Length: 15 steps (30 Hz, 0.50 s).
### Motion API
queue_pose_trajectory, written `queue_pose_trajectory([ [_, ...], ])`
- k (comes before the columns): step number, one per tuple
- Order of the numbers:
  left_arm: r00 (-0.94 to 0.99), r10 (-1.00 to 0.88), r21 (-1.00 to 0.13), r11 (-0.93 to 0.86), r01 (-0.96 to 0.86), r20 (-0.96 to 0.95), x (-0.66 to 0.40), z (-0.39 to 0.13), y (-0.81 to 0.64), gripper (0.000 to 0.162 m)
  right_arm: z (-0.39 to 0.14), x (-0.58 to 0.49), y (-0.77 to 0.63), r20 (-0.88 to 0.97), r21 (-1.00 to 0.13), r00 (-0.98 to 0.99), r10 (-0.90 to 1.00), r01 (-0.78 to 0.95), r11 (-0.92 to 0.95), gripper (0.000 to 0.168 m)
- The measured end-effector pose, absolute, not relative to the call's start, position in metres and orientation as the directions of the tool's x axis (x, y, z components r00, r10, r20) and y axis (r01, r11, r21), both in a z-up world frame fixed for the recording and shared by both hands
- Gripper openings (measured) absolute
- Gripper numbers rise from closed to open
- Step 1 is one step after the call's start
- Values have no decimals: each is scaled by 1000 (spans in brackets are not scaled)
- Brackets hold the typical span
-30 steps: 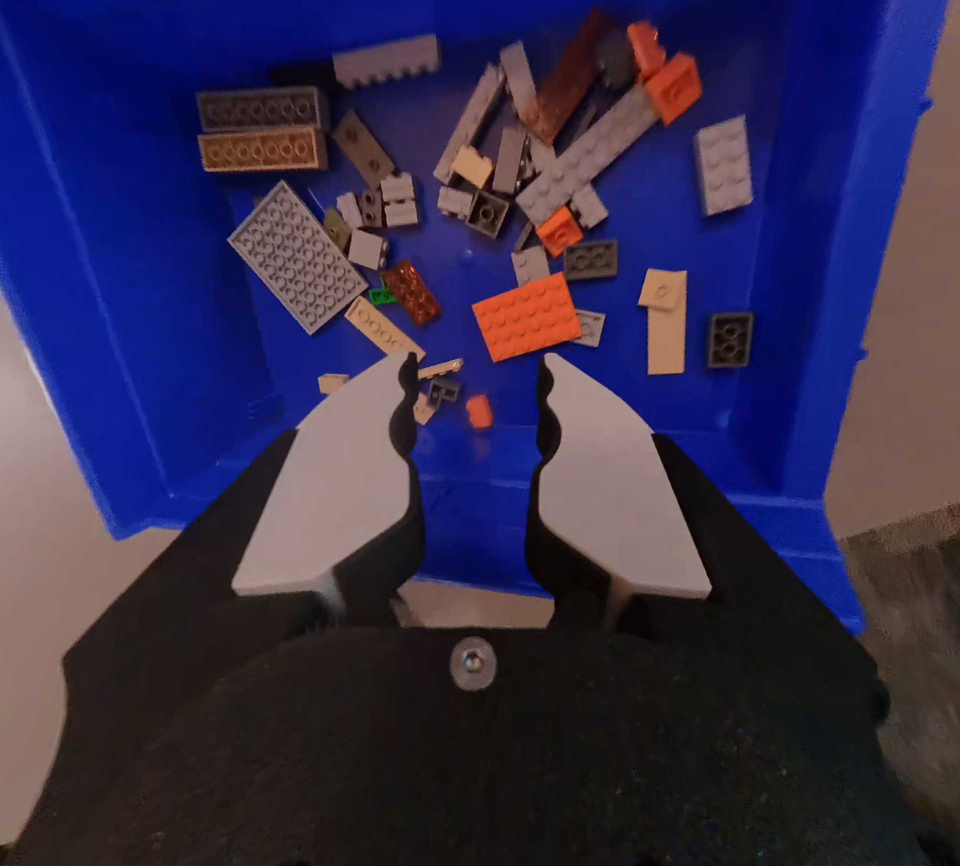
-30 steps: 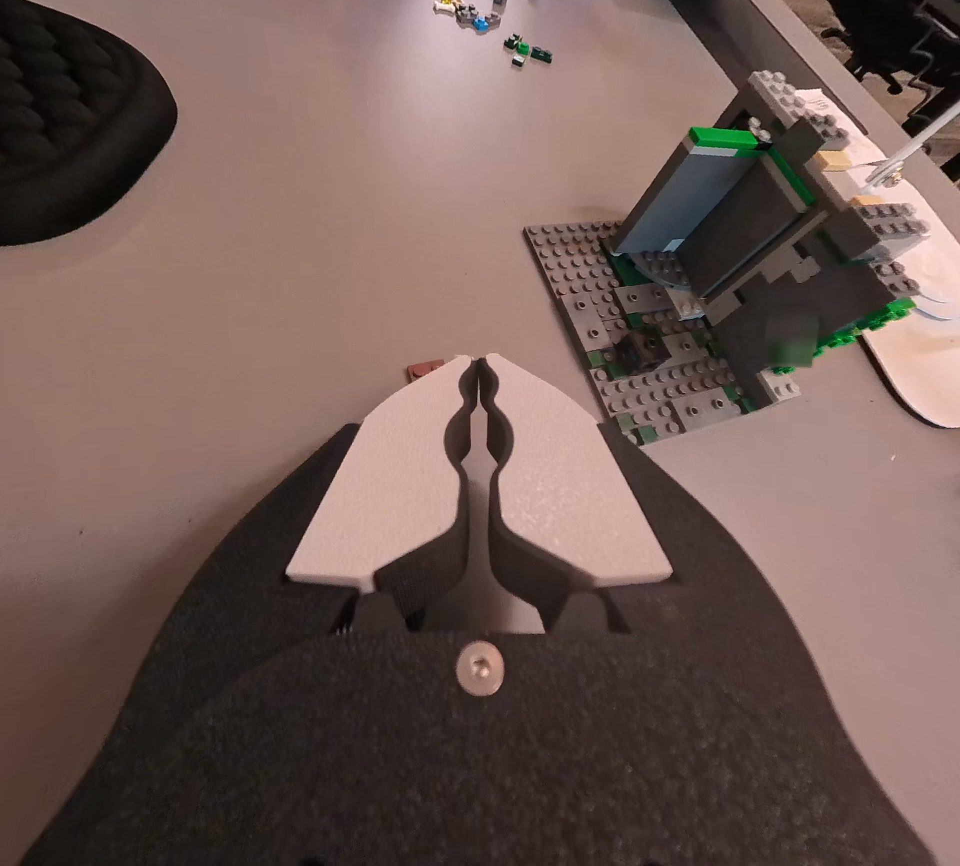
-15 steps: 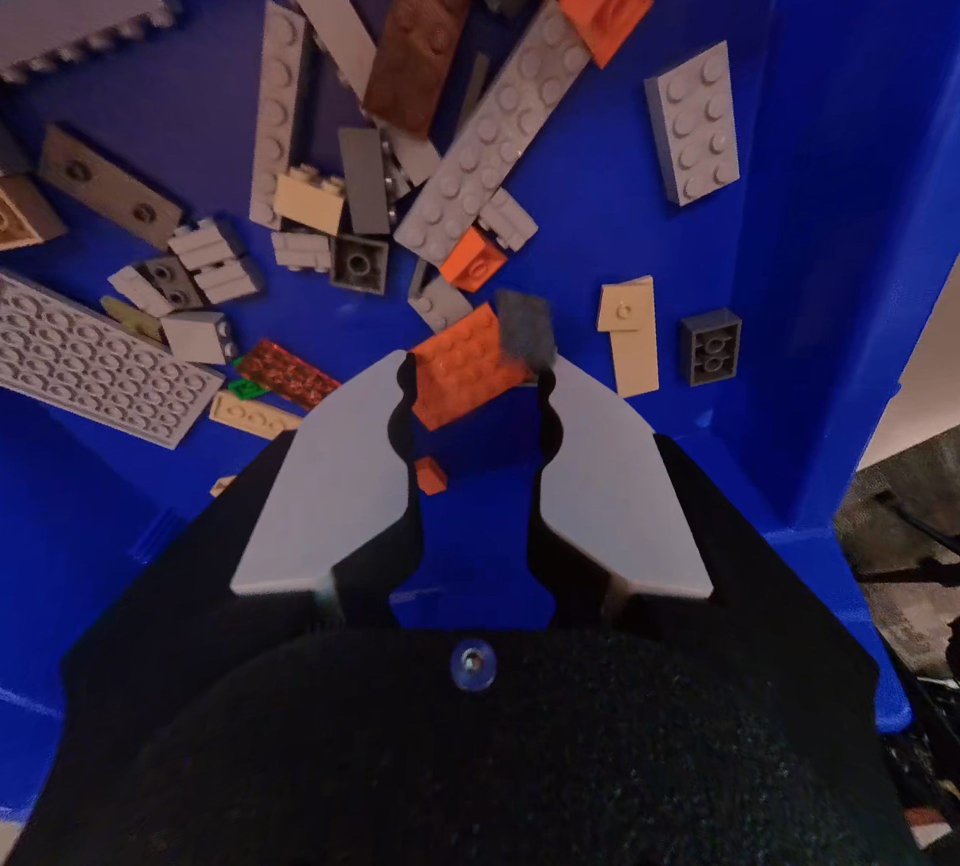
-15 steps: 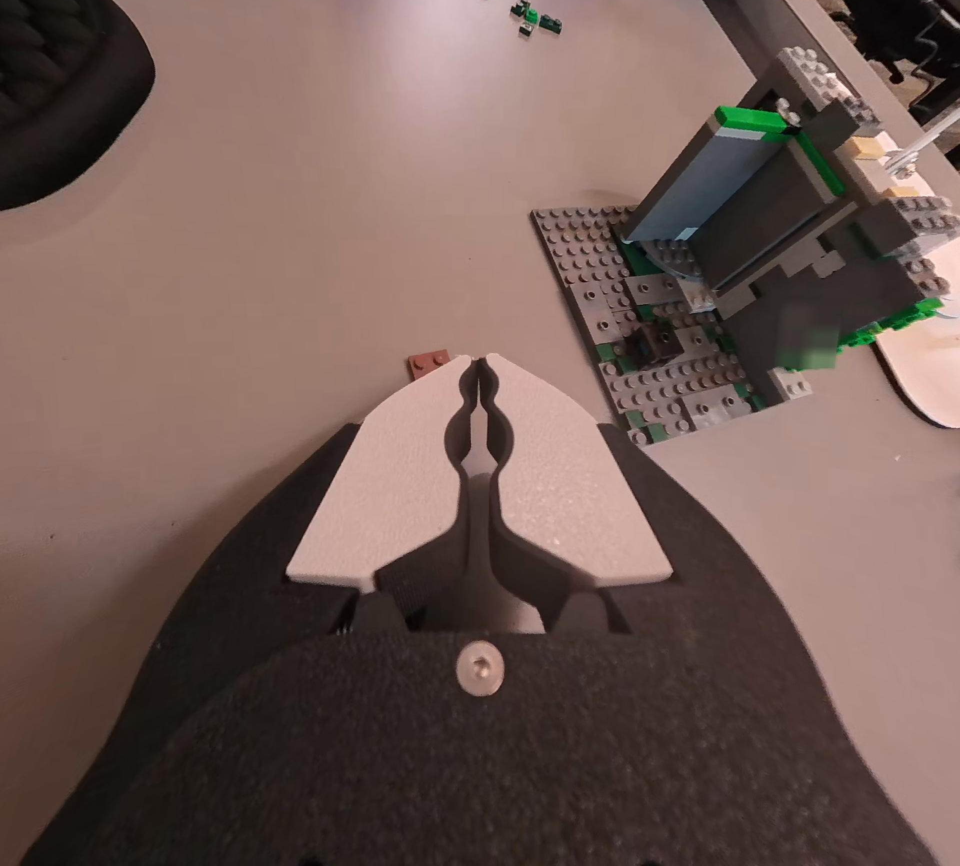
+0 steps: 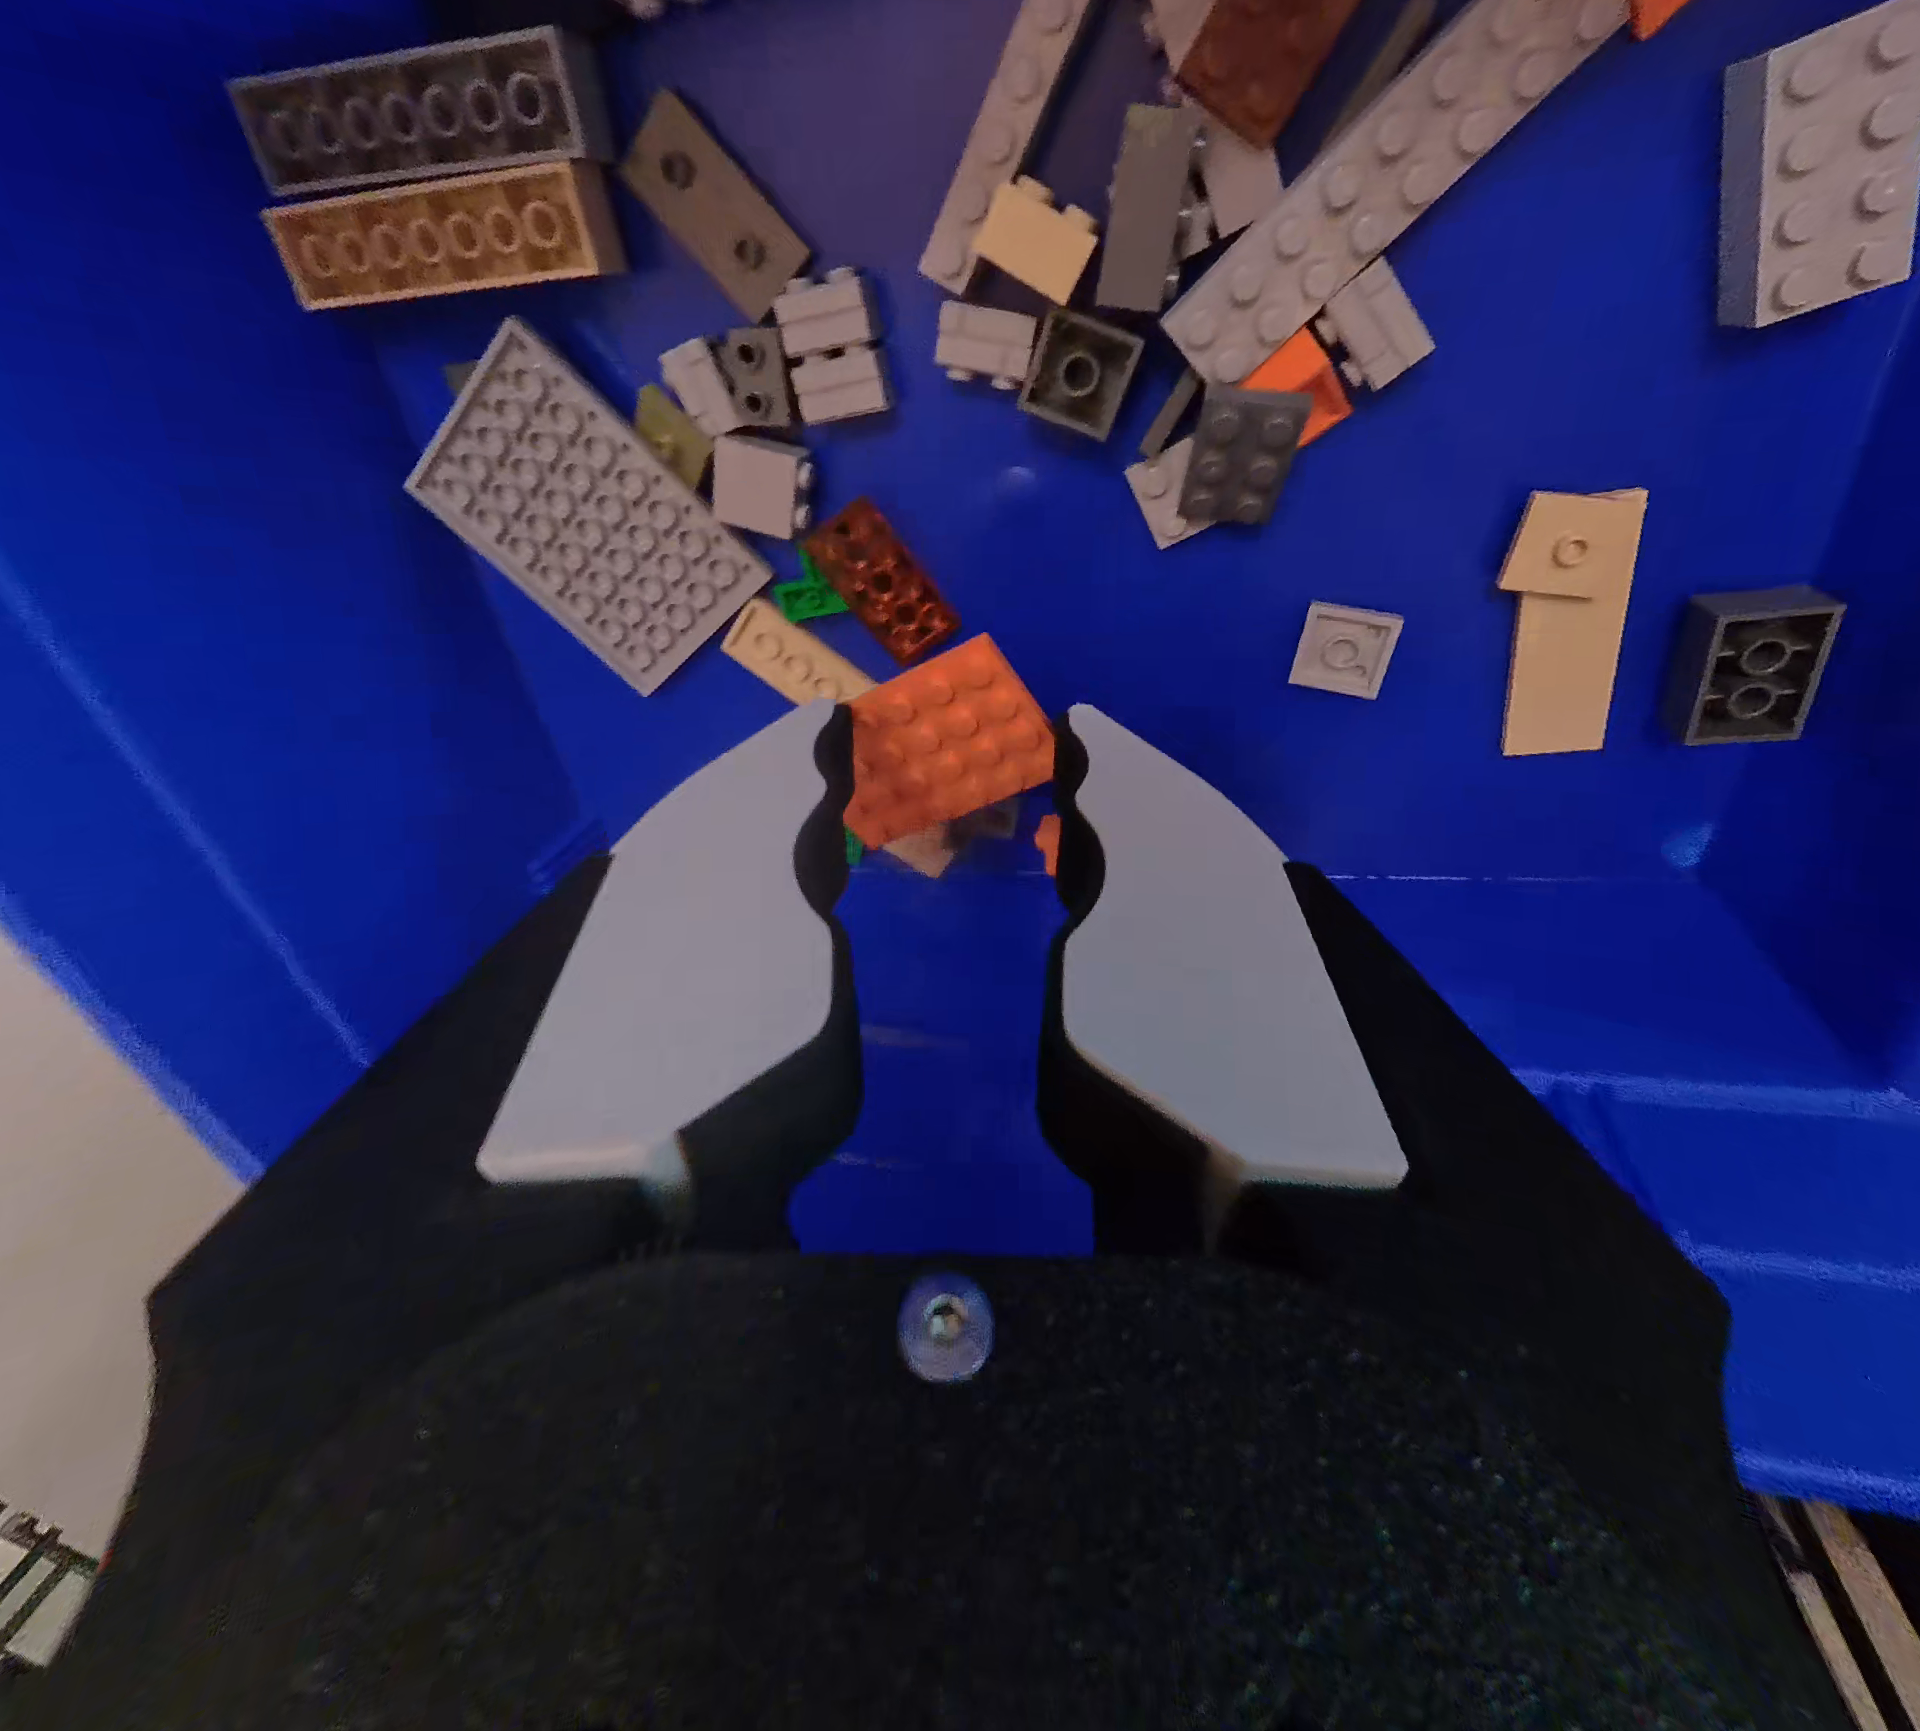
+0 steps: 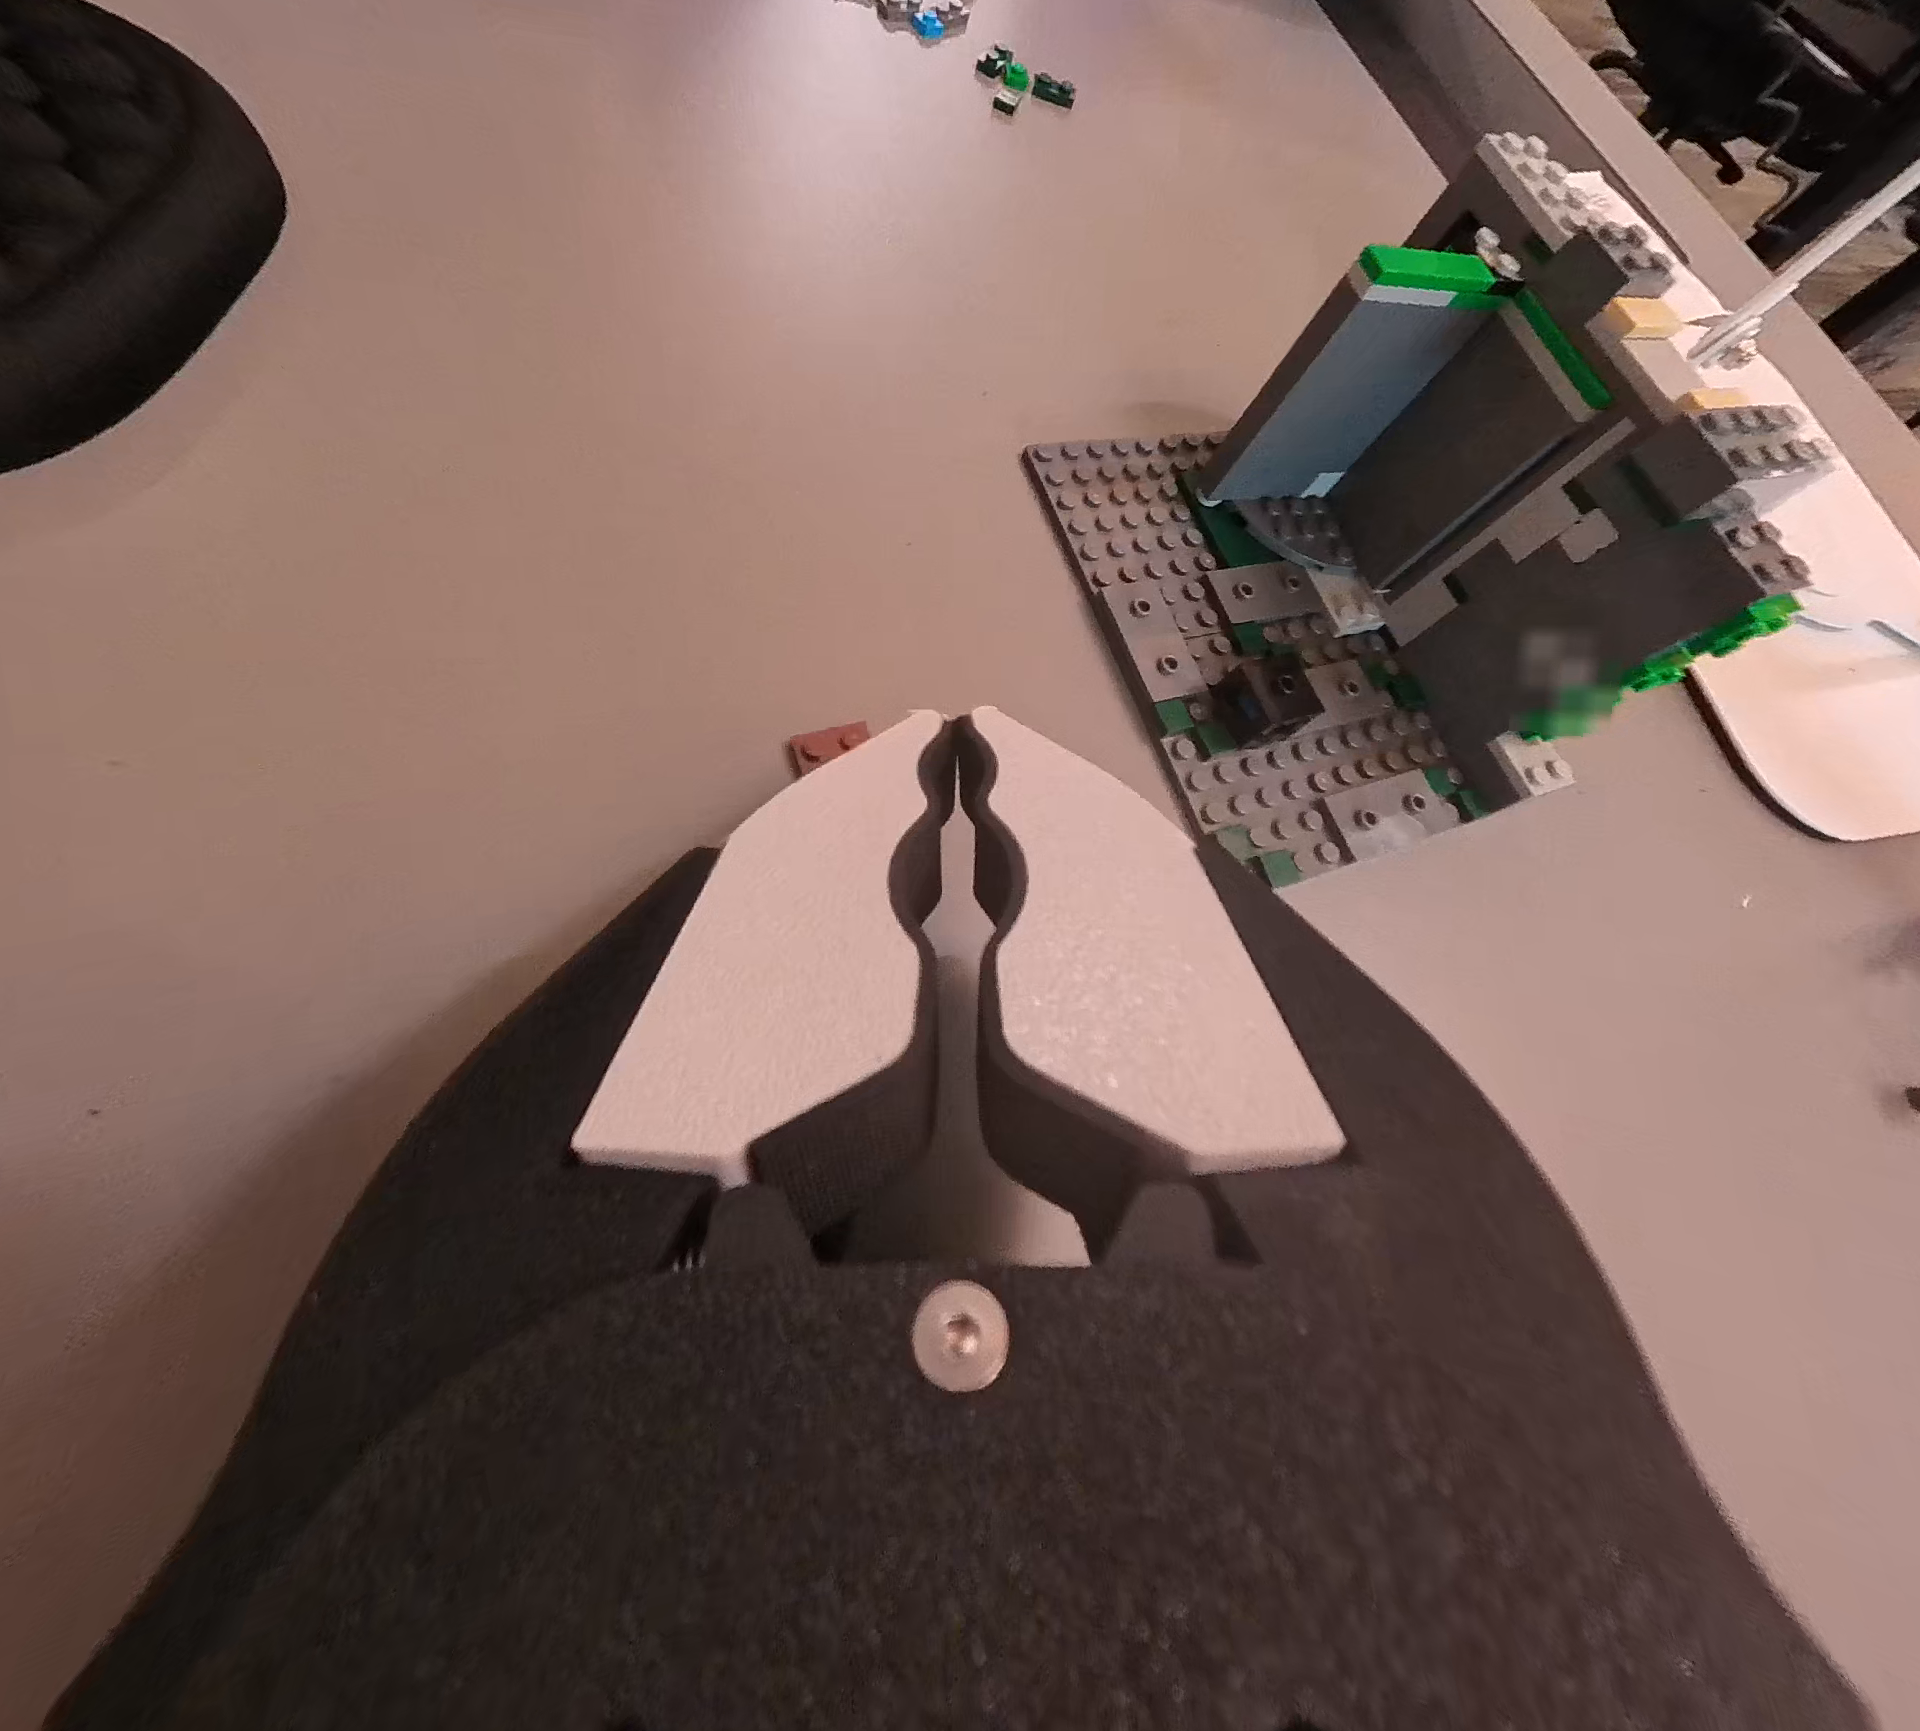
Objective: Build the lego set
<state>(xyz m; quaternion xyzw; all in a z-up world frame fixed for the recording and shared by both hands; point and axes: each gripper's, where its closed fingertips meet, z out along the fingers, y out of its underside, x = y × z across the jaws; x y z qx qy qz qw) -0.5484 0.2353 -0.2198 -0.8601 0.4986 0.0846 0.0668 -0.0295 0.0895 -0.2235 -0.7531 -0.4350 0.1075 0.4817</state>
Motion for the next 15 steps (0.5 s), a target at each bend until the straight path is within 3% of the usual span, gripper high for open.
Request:
queue_pose_trajectory([
  [5, 511, -818, -78, -509, -857, -264, -555, -207, 241, 38, -210, -11, 103, 272, -842, 690, 671, 508, -182, 0],
  [15, 533, -783, -153, -512, -845, -321, -557, -192, 256, 39, -159, 101, 129, 210, -940, 953, 218, 258, -225, 0],
])
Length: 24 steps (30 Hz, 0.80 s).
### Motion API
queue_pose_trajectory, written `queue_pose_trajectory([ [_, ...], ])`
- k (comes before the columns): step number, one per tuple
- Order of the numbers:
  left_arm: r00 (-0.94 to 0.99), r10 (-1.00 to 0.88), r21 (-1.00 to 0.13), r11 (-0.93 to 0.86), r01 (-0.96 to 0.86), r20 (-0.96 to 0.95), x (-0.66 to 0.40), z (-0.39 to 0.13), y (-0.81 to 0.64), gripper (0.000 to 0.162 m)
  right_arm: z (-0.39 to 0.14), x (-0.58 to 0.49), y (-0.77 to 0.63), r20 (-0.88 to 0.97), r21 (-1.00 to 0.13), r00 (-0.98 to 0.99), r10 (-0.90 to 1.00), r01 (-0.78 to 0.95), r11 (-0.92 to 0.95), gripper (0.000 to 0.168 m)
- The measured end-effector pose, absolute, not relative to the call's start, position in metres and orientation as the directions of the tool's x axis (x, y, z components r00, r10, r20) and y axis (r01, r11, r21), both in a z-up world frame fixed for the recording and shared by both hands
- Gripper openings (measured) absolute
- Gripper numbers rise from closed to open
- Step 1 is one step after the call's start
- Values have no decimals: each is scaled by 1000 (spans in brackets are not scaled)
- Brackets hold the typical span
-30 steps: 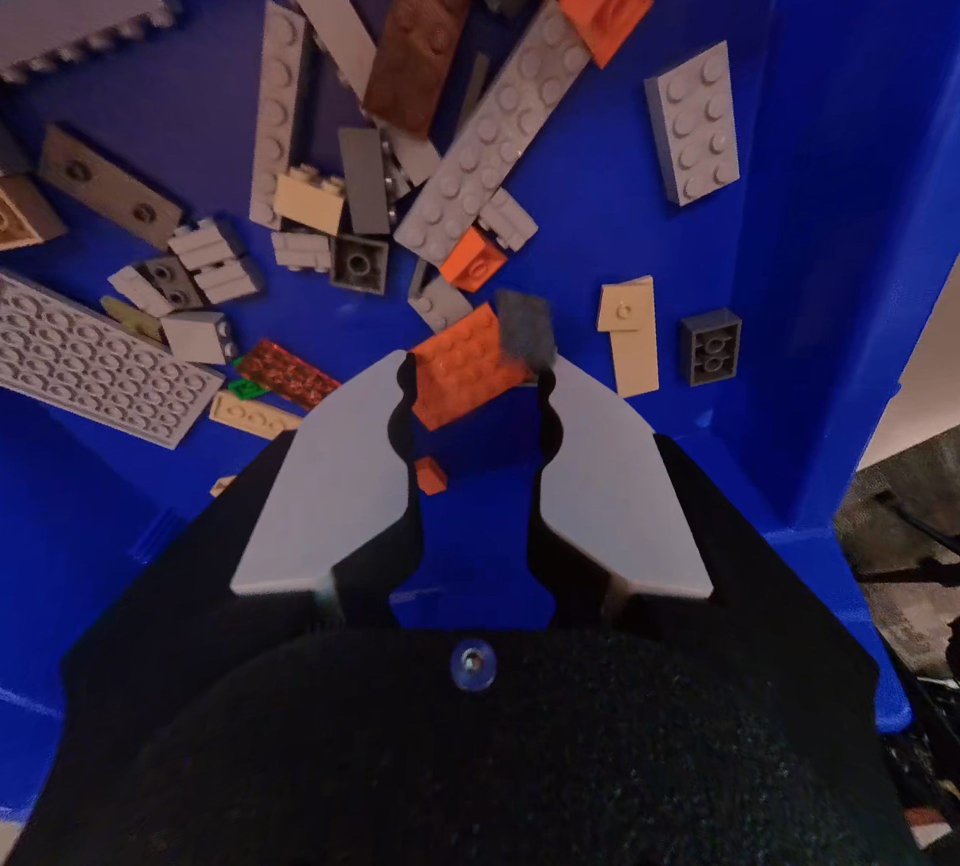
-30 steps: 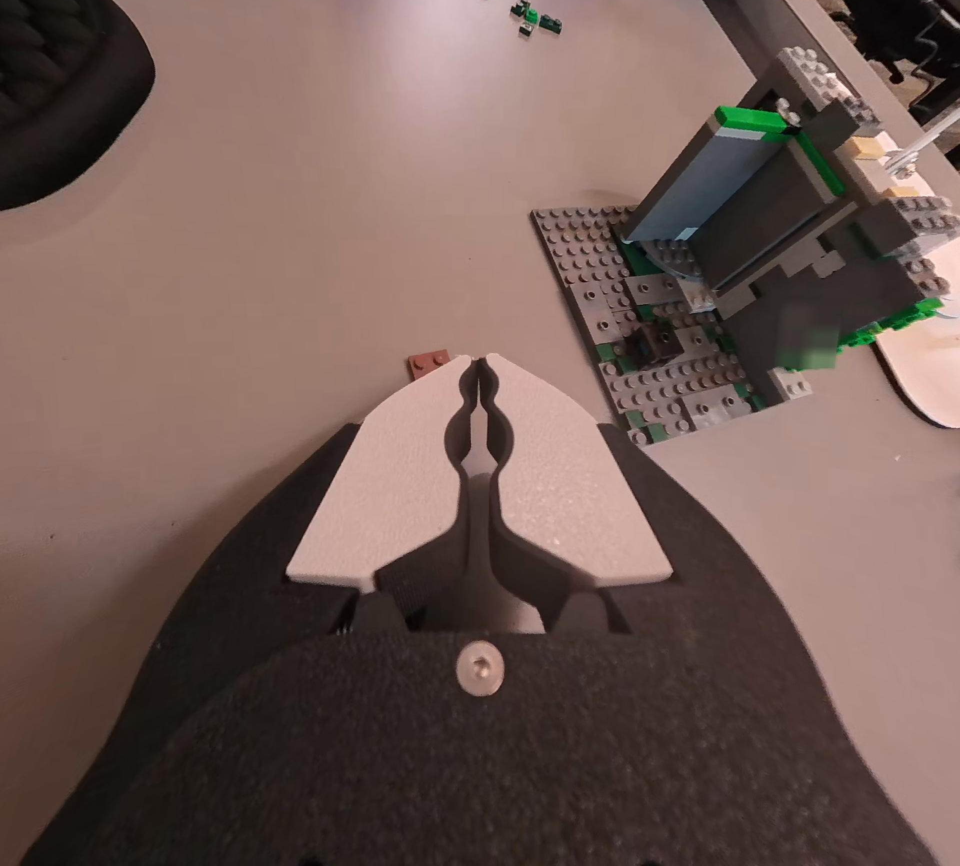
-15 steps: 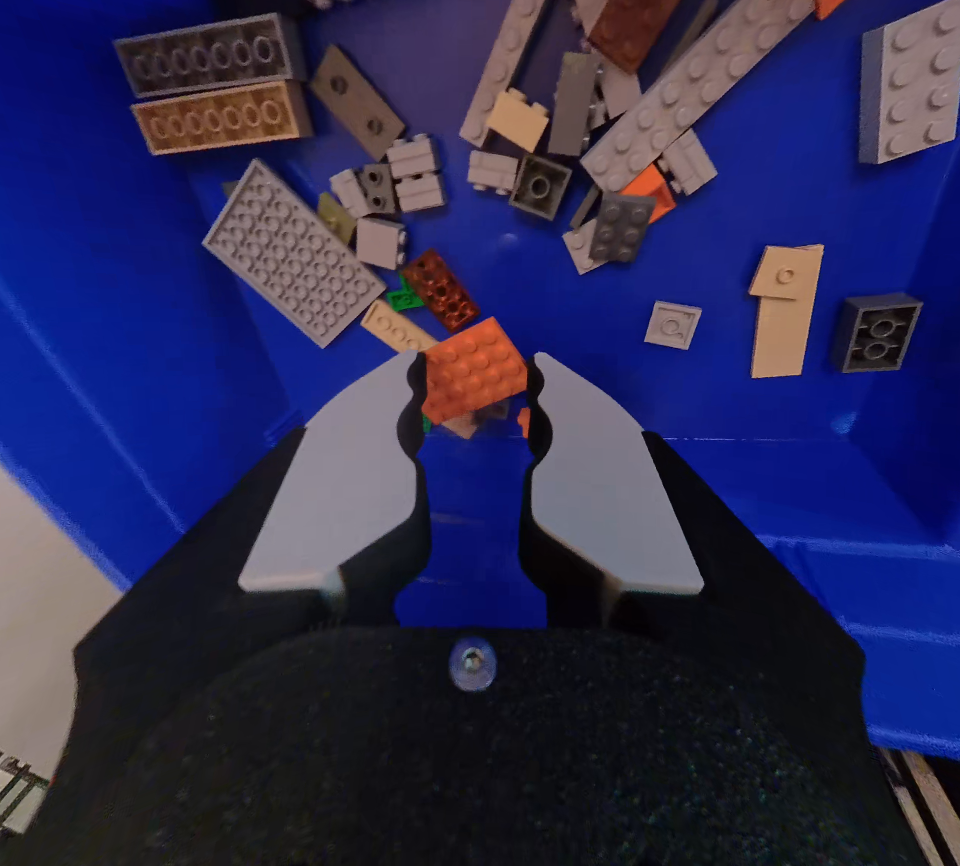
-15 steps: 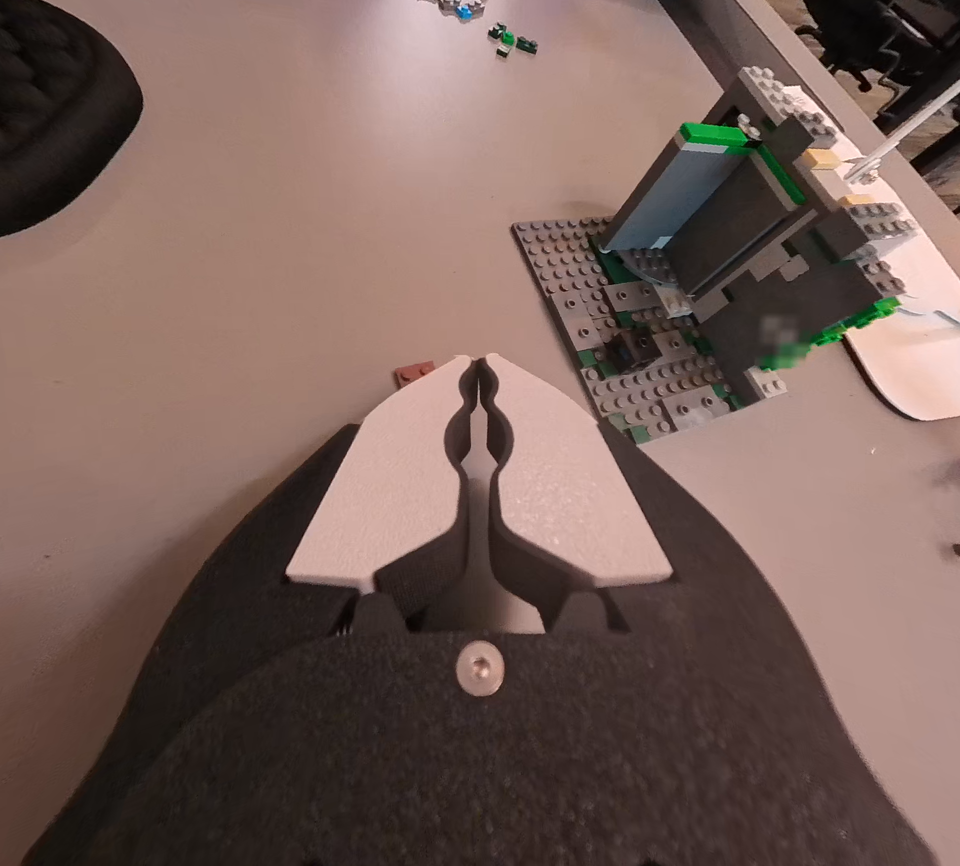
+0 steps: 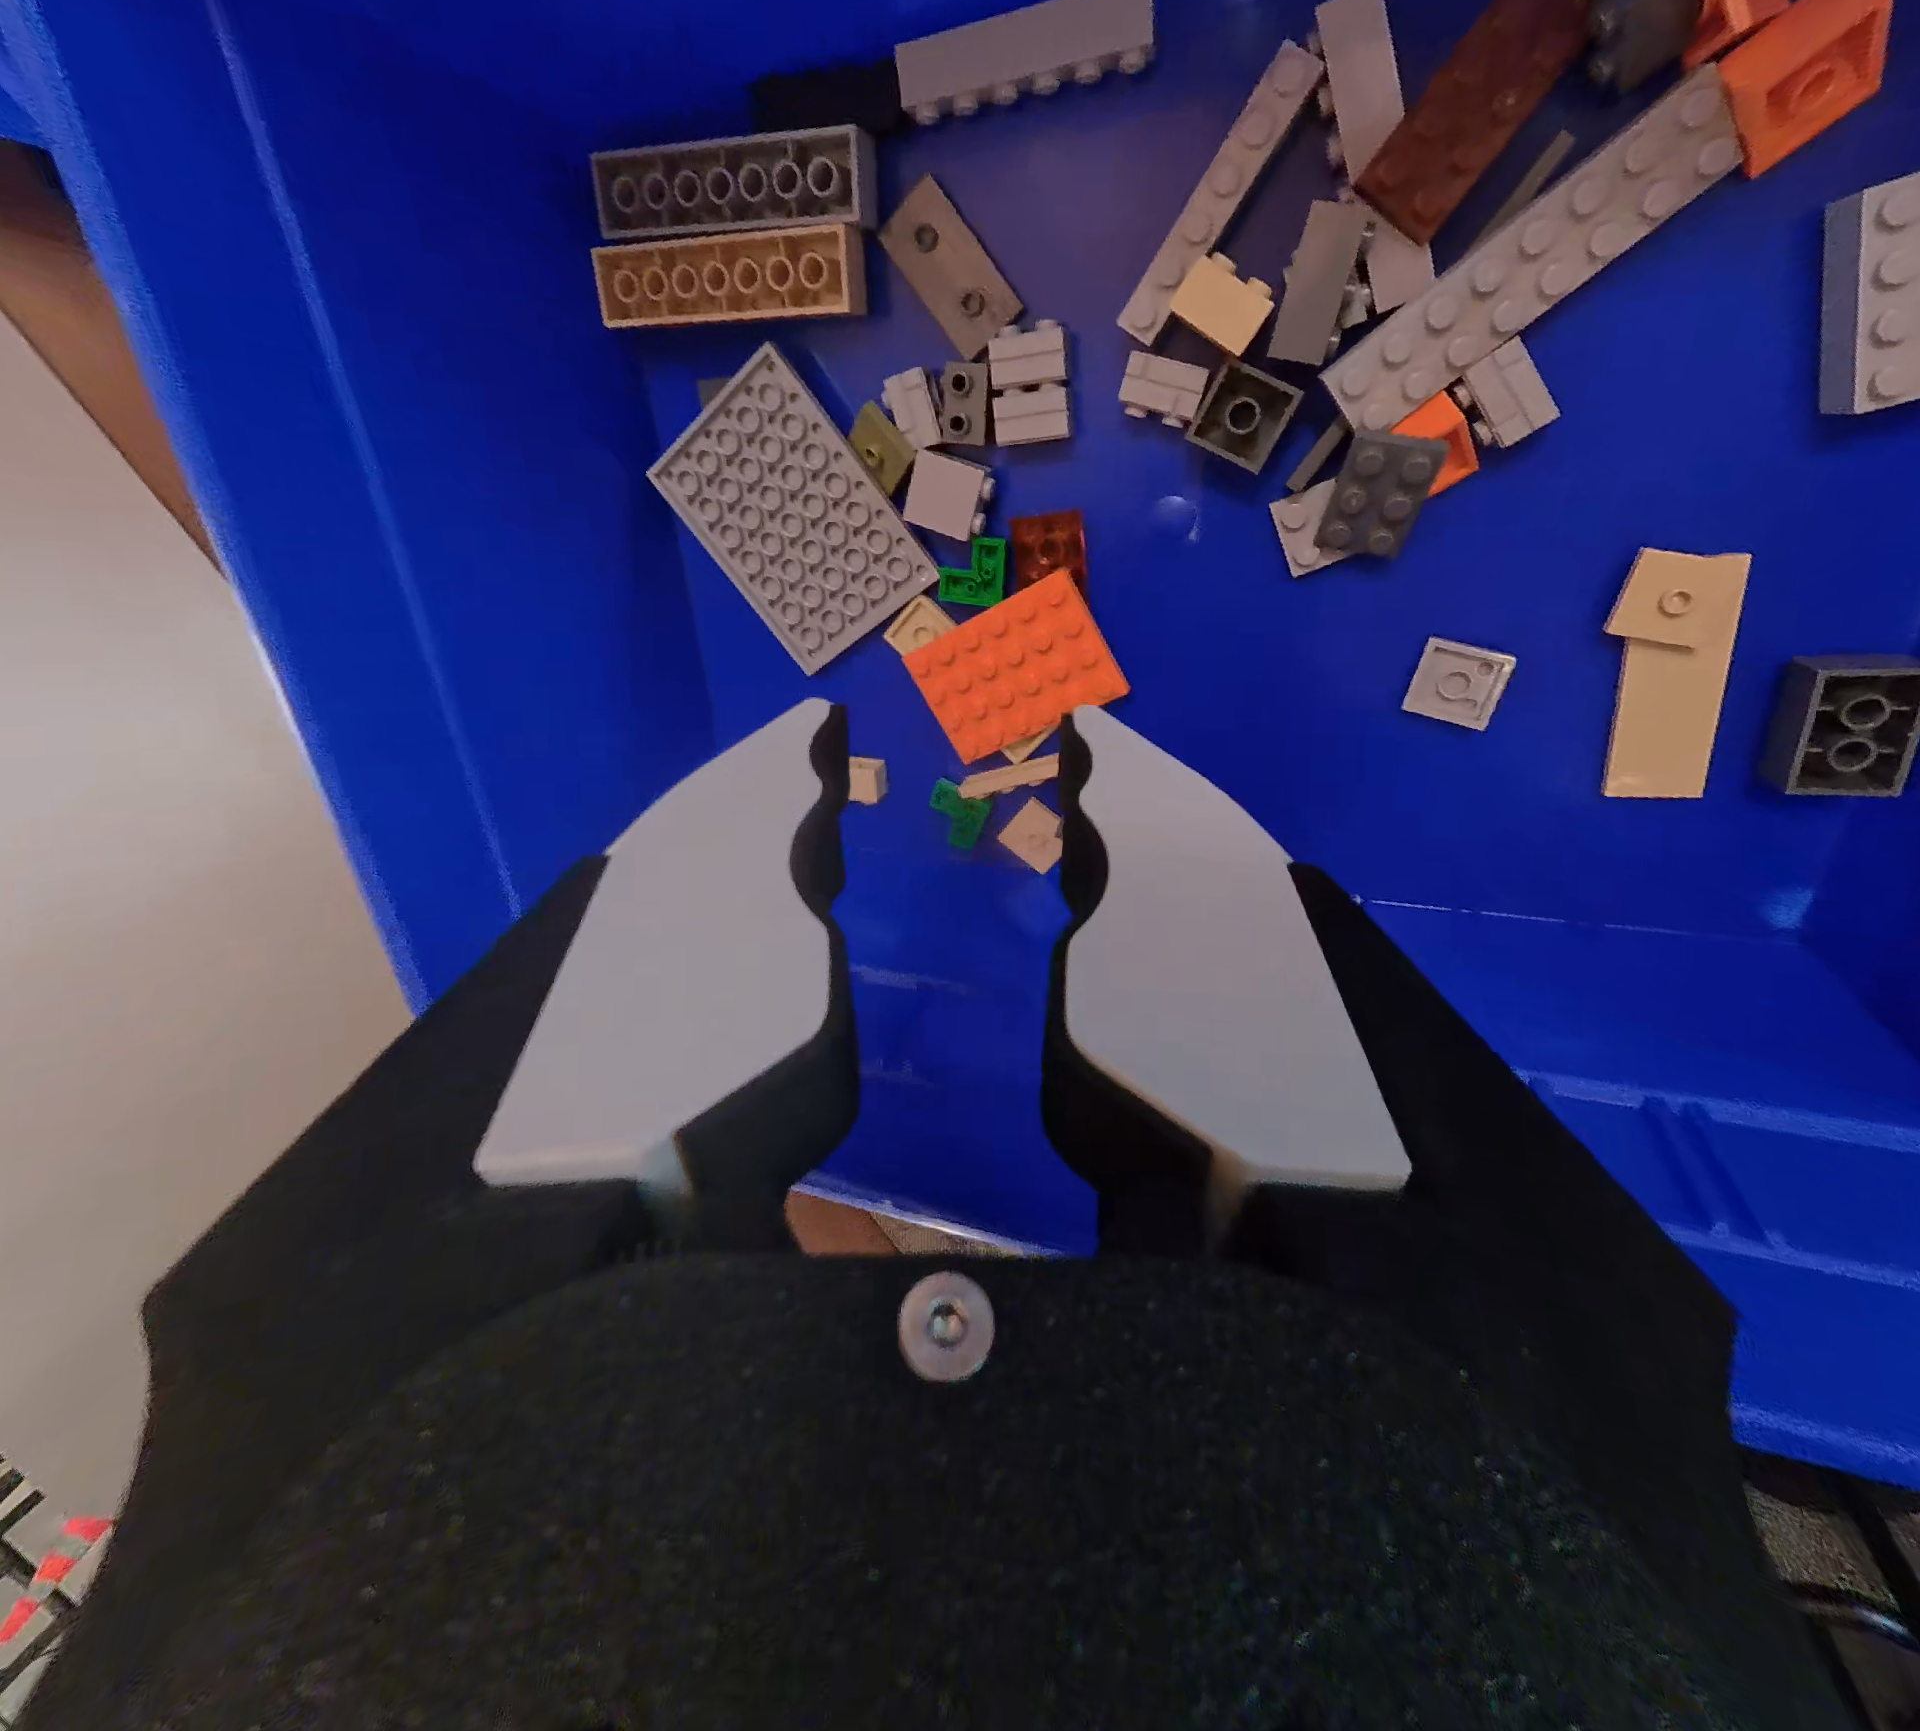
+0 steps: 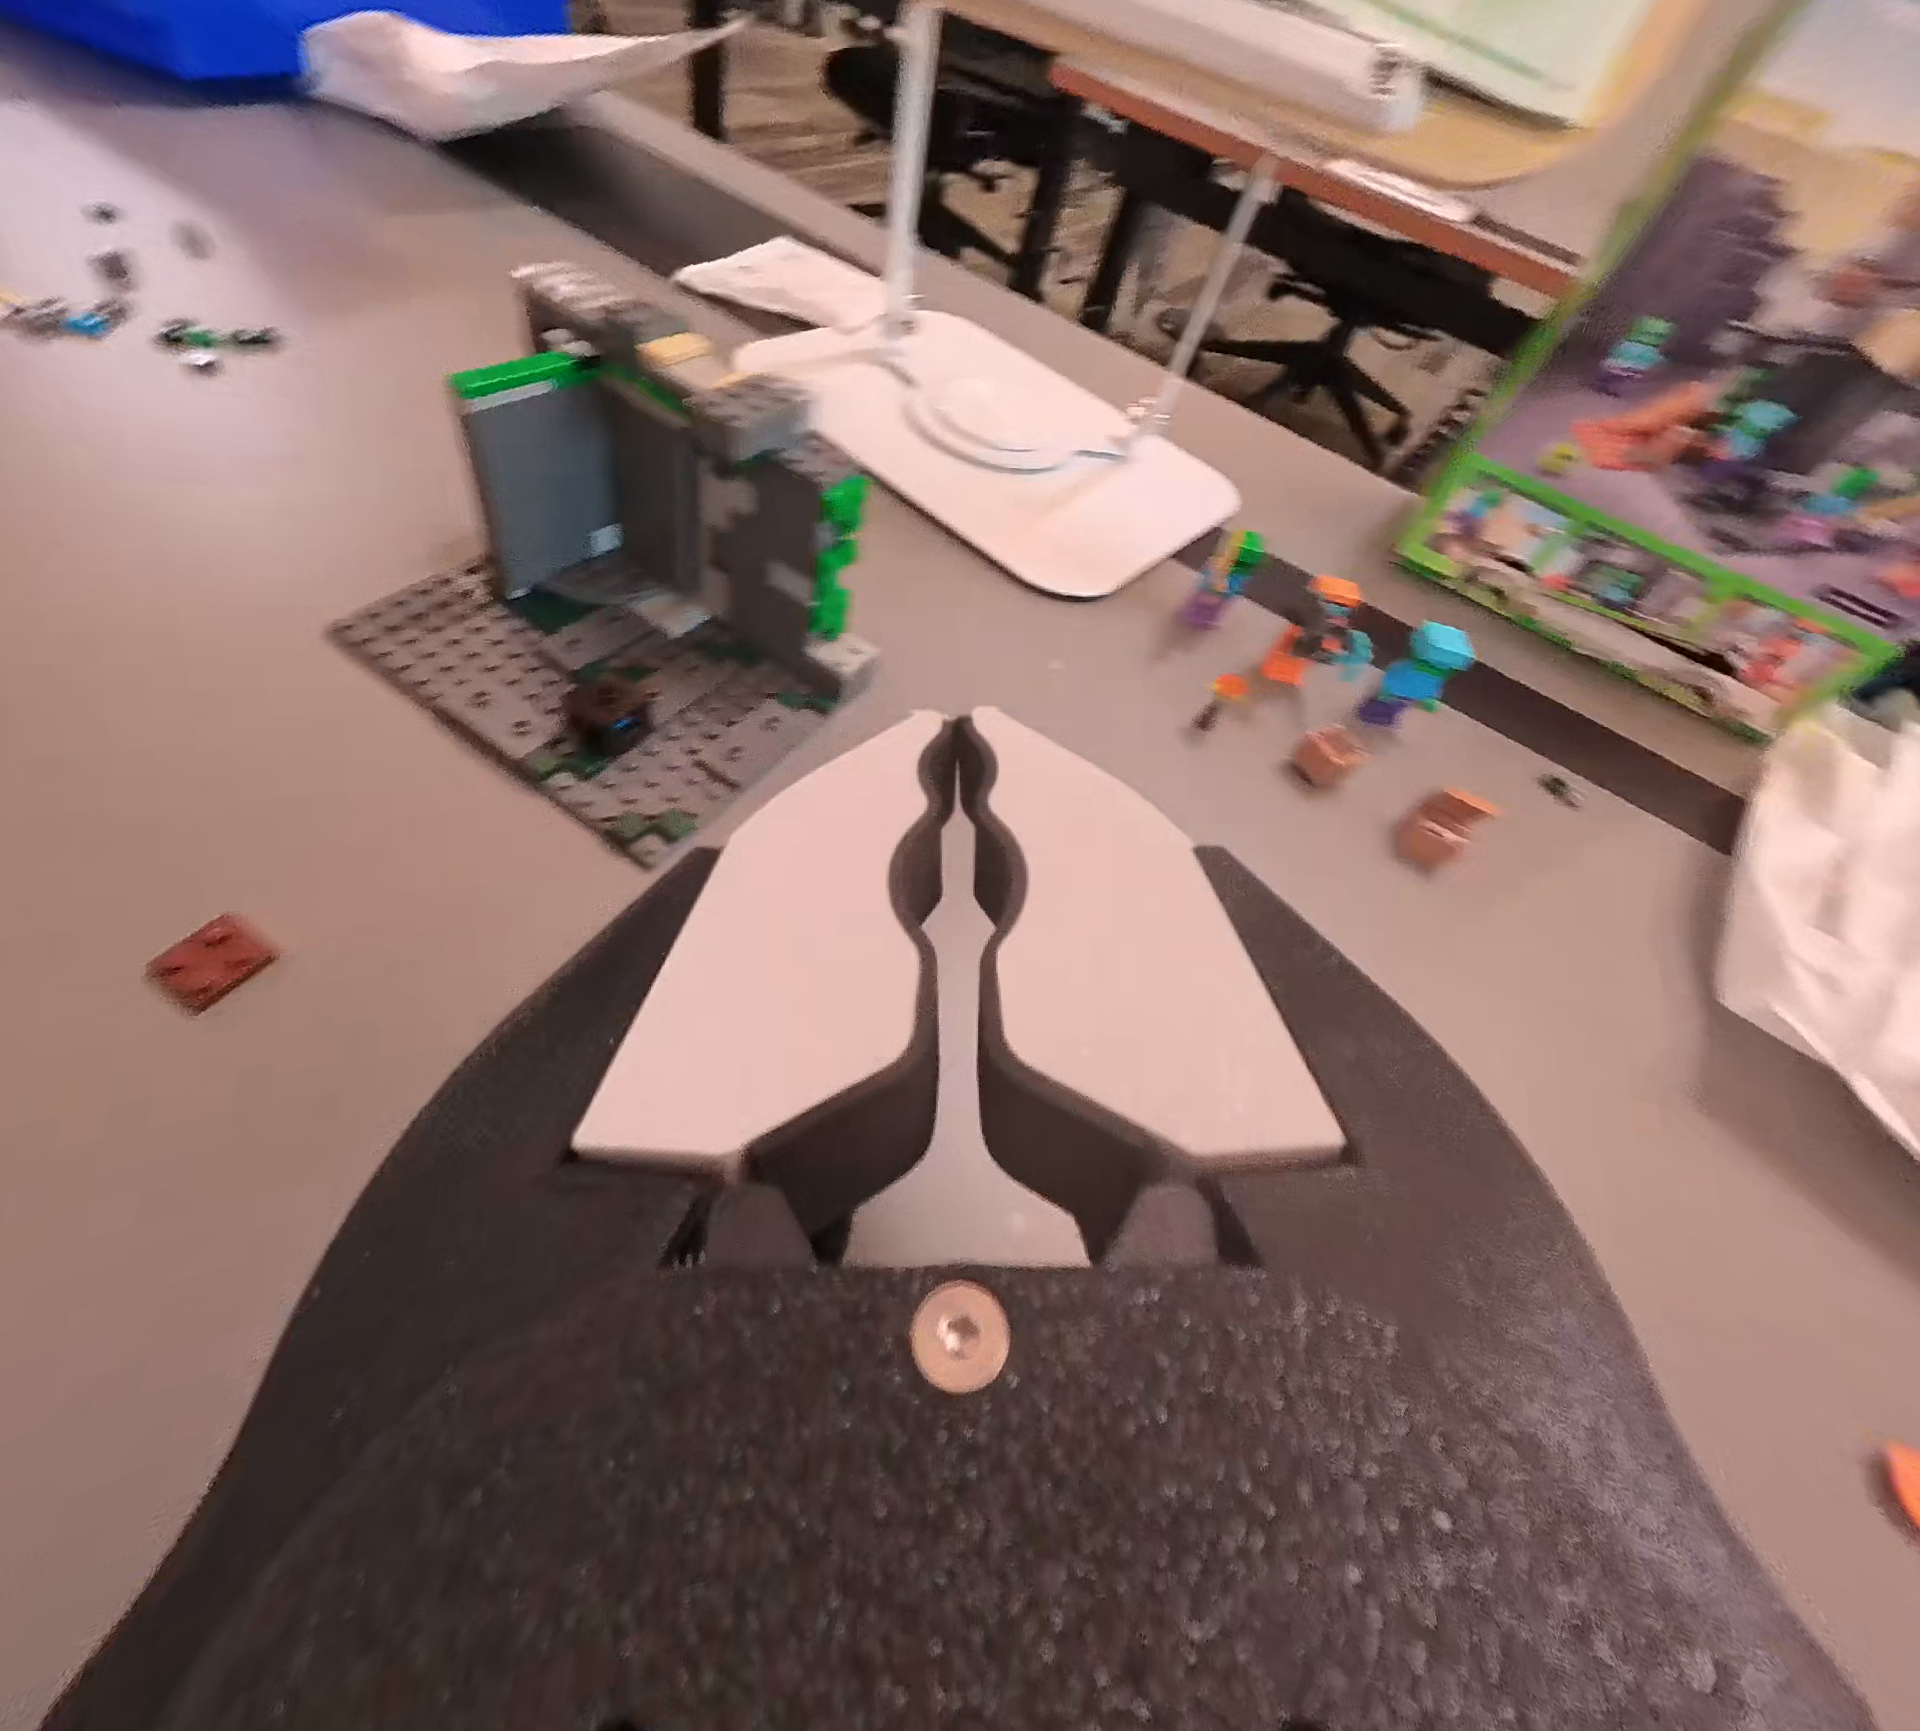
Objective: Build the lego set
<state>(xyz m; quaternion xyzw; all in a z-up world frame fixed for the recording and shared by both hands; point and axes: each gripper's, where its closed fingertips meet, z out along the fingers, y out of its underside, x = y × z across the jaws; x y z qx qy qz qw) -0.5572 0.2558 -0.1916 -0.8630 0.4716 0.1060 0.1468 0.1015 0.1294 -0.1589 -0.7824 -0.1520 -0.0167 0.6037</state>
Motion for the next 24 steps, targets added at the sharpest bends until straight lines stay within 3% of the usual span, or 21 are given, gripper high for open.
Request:
queue_pose_trajectory([
  [5, 540, -777, -189, -506, -842, -324, -550, -190, 269, 36, -152, 141, 123, 172, -955, 982, 78, 185, -229, 0],
  [12, 470, -861, -295, -406, -865, -192, -497, -207, 268, 33, -151, 158, 119, 145, -963, 989, 35, 149, -224, 0],
  [22, 449, -884, -253, -409, -877, -130, -480, -235, 274, 28, -159, 151, 121, 147, -958, 986, 74, 161, -238, 0],
  [24, 448, -886, -234, -413, -880, -121, -485, -237, 274, 15, -160, 150, 121, 148, -957, 986, 80, 164, -239, 0],
])
